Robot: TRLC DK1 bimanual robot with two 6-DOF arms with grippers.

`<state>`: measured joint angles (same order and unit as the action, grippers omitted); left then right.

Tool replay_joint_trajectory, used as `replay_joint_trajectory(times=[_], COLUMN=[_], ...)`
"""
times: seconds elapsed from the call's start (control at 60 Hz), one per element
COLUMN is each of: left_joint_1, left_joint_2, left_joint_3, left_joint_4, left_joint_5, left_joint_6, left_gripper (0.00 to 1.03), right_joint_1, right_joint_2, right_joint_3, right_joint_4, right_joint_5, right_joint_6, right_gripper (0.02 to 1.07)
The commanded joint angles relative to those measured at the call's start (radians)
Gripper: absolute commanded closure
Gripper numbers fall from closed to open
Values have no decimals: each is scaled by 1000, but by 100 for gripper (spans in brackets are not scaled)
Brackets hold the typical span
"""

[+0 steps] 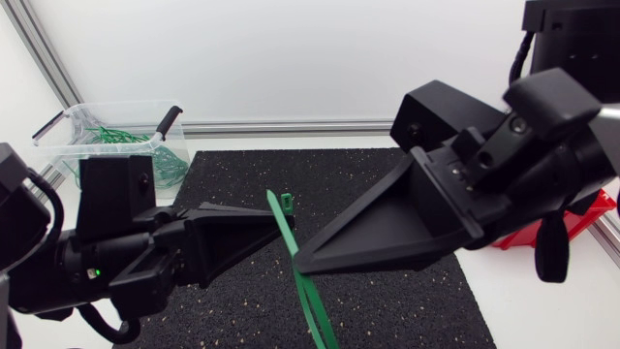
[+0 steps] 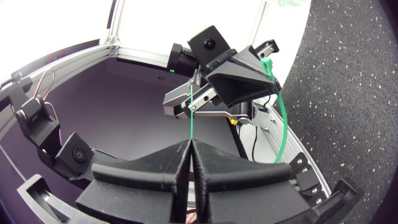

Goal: Take a green cable tie from the red box, thread the tail through the head to close it, then place it in the transparent bin on the left.

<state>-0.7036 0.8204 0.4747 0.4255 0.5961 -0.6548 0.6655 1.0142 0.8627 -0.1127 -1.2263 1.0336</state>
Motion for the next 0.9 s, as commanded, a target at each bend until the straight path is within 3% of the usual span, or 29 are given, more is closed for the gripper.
replay_joint_trajectory(times=[0.0,0.183,0.45,0.883], left_joint_1=[-14,-82,-112,-102], left_joint_2=[-17,-40,-43,-43], left_joint_3=[56,104,140,100], left_joint_4=[-11,-37,-45,-5], left_joint_5=[-9,-85,-151,-162], left_joint_6=[-23,-28,-43,-25], left_gripper=[100,100,100,100], right_joint_1=[8,8,9,-43], right_joint_2=[-19,-20,-22,73], right_joint_3=[44,113,200,254], right_joint_4=[-51,-140,-199,-352], right_joint_5=[11,30,62,77], right_joint_6=[45,48,49,59], right_gripper=[101,101,101,101])
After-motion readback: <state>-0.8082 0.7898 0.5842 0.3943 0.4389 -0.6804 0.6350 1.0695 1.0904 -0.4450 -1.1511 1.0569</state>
